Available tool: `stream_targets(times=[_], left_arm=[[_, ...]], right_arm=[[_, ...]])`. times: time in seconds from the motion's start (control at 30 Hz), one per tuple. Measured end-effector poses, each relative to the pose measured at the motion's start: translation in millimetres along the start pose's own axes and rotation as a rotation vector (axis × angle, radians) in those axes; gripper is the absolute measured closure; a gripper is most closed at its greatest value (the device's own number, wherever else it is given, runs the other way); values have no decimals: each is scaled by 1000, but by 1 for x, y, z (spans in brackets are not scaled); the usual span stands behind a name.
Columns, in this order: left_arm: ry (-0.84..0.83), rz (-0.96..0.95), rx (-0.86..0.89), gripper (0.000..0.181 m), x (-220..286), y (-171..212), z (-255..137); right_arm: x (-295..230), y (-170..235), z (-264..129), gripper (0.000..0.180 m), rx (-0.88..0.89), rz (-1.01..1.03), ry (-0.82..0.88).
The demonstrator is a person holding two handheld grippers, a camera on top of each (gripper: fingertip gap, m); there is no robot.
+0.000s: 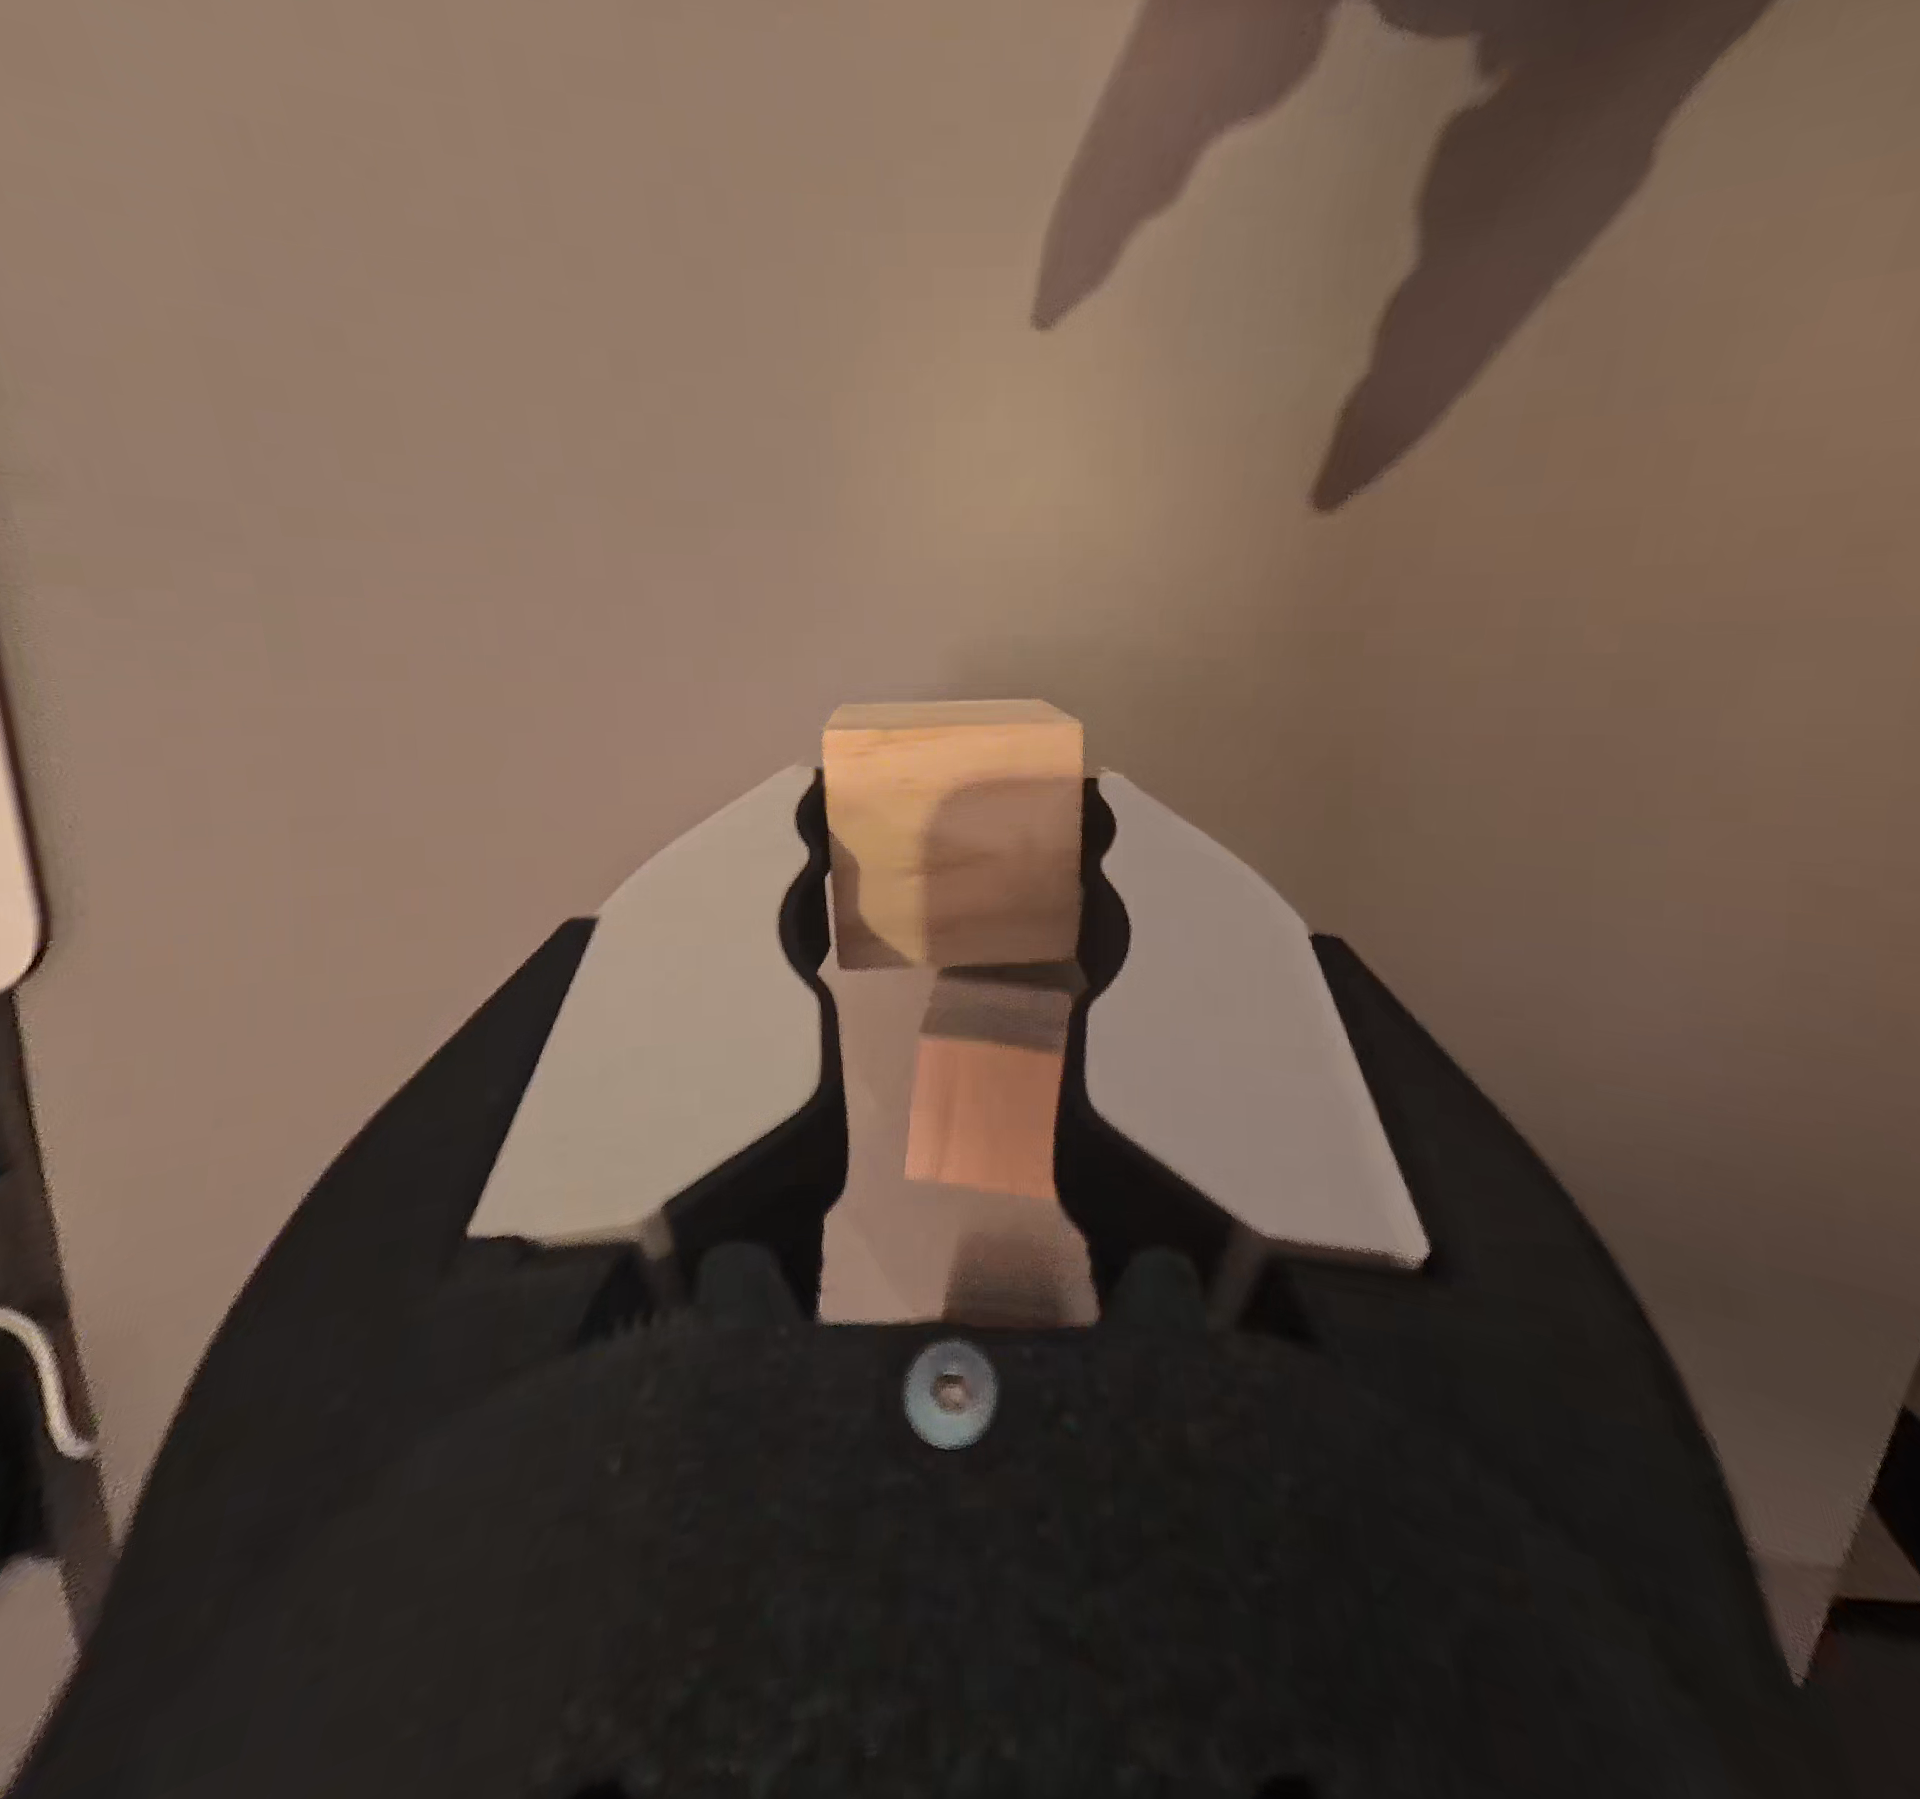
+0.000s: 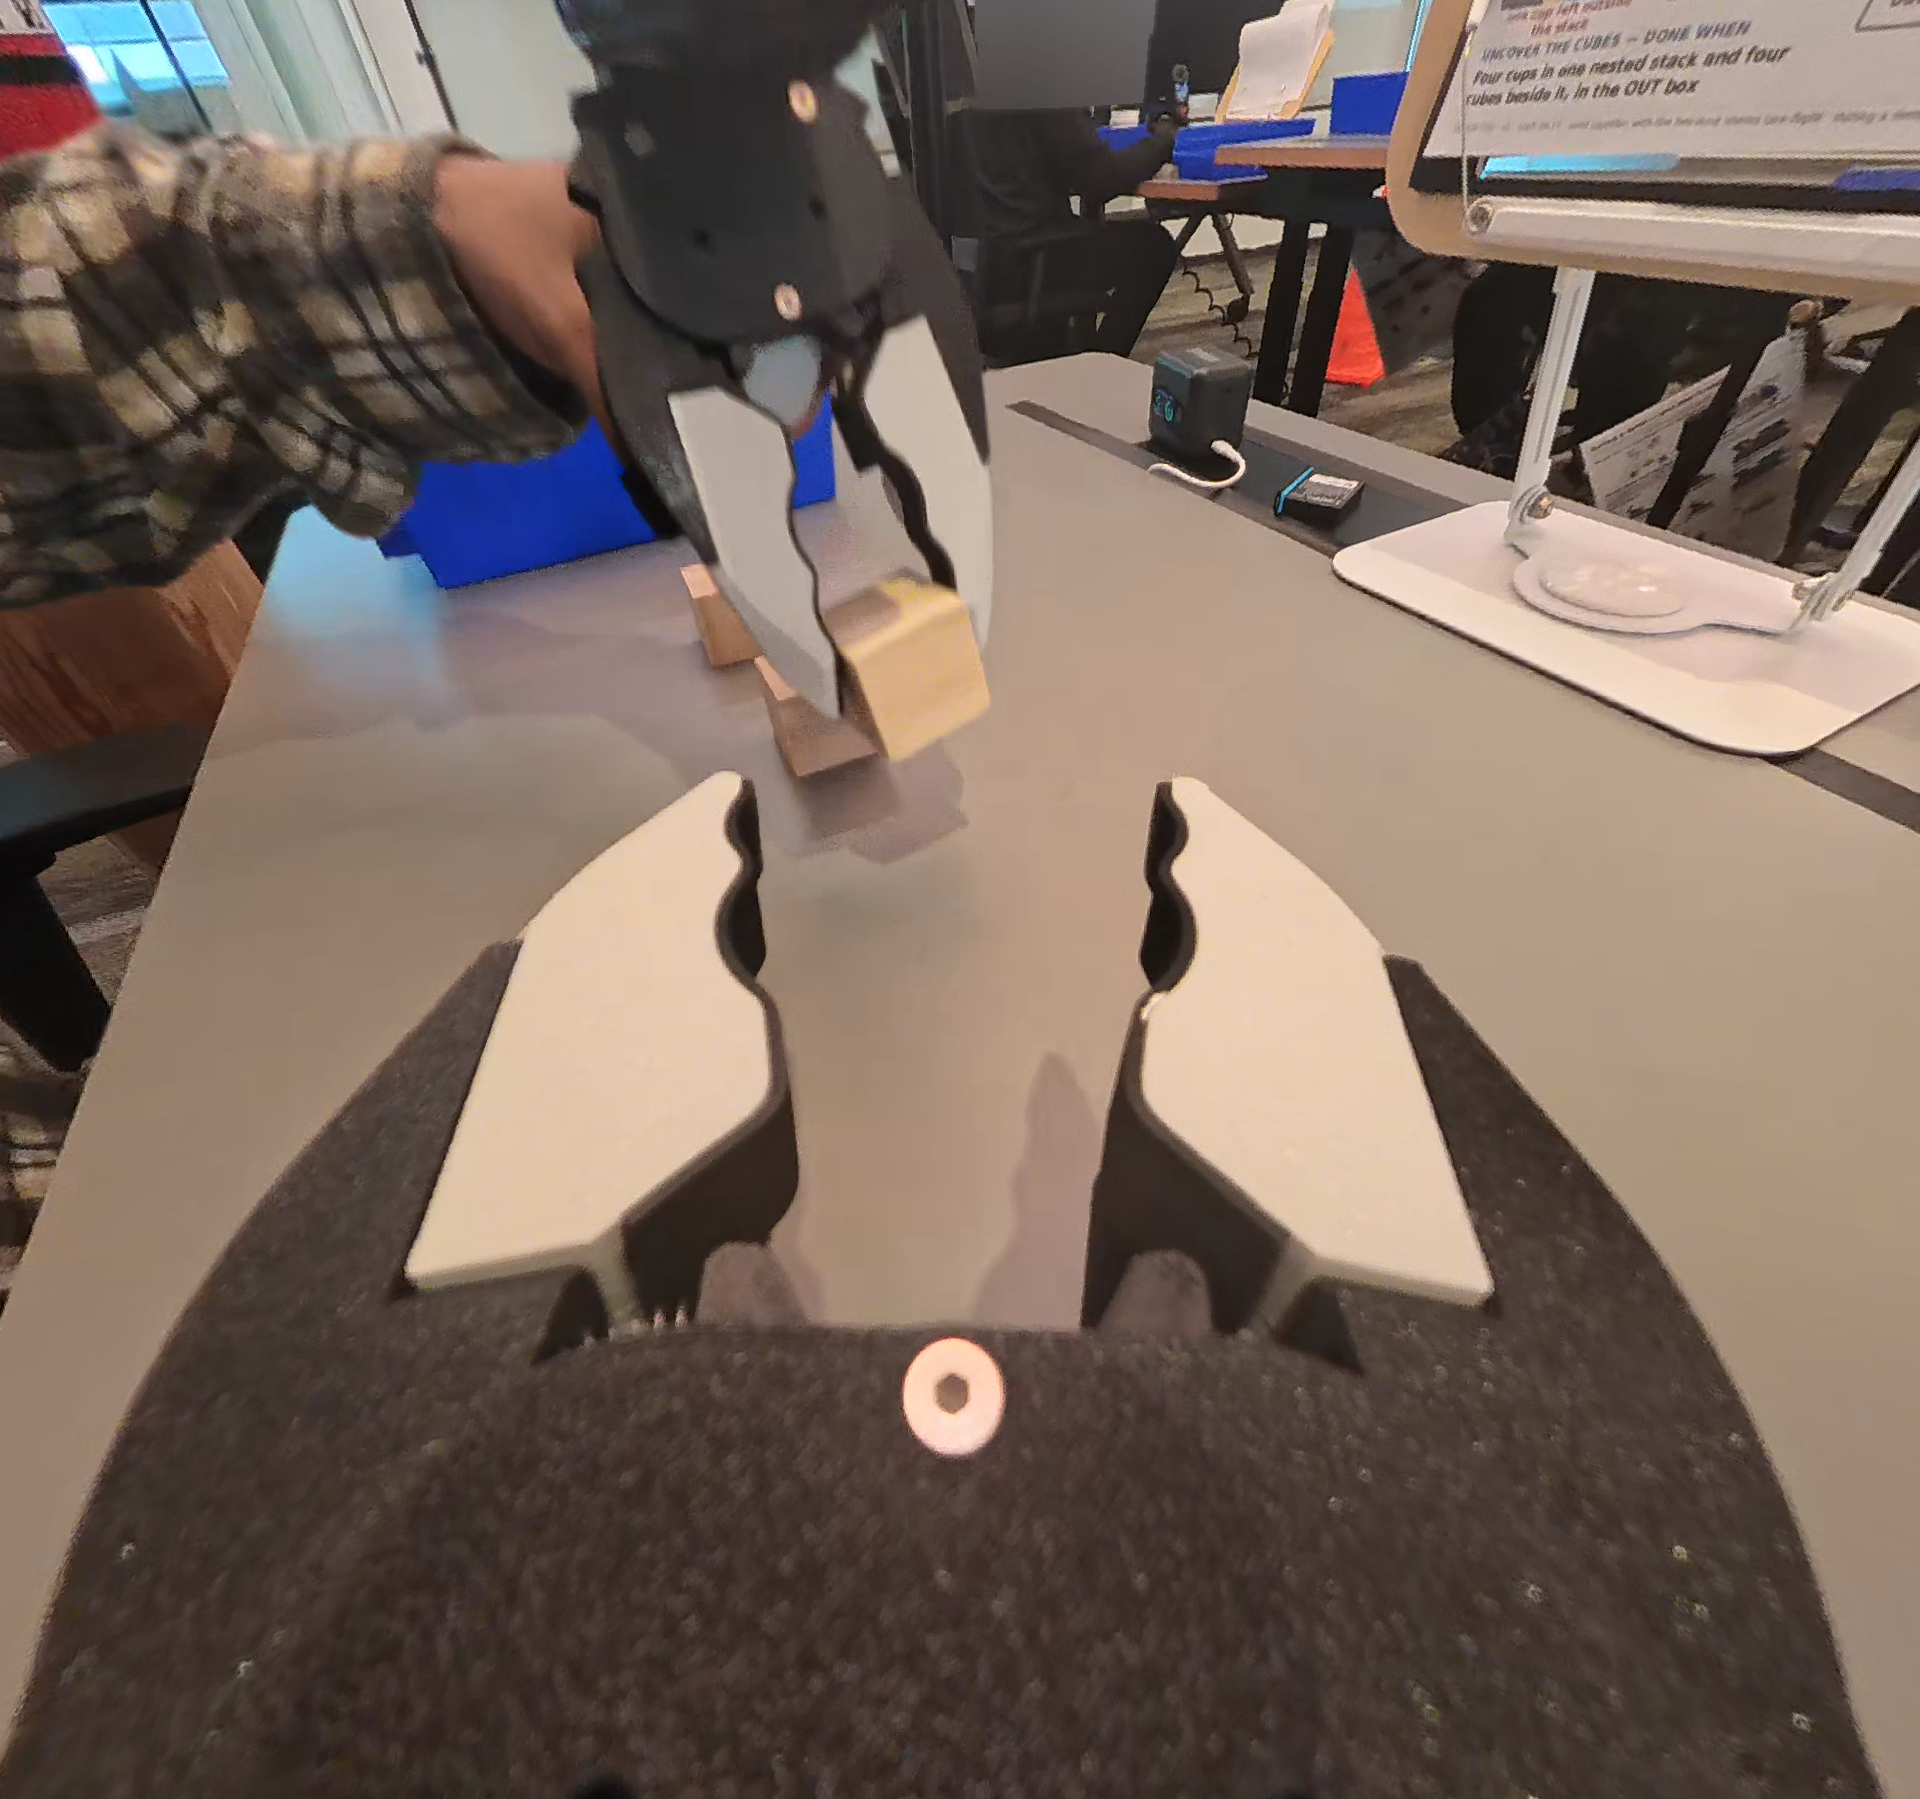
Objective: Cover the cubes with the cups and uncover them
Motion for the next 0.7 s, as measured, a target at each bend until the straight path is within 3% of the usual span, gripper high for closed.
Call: stream_targets(times=[0.37, 0.7], left_arm=[[108, 48, -54, 136, 14, -8, 50], [138, 49, -53, 136, 11, -13, 62]], right_arm=[[3, -3, -5, 109, 17, 4, 12], [2, -1, -3, 109, 2, 6, 6]])
Point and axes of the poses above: each gripper's, where its closed fingertips meet, z out along the fingers, y out of its underside, x = y × z across the jaws, the point moved 5 cm from there along -z, back along the fingers, and after that the axes turned 5 degrees about -z, right-handed, at the moved point
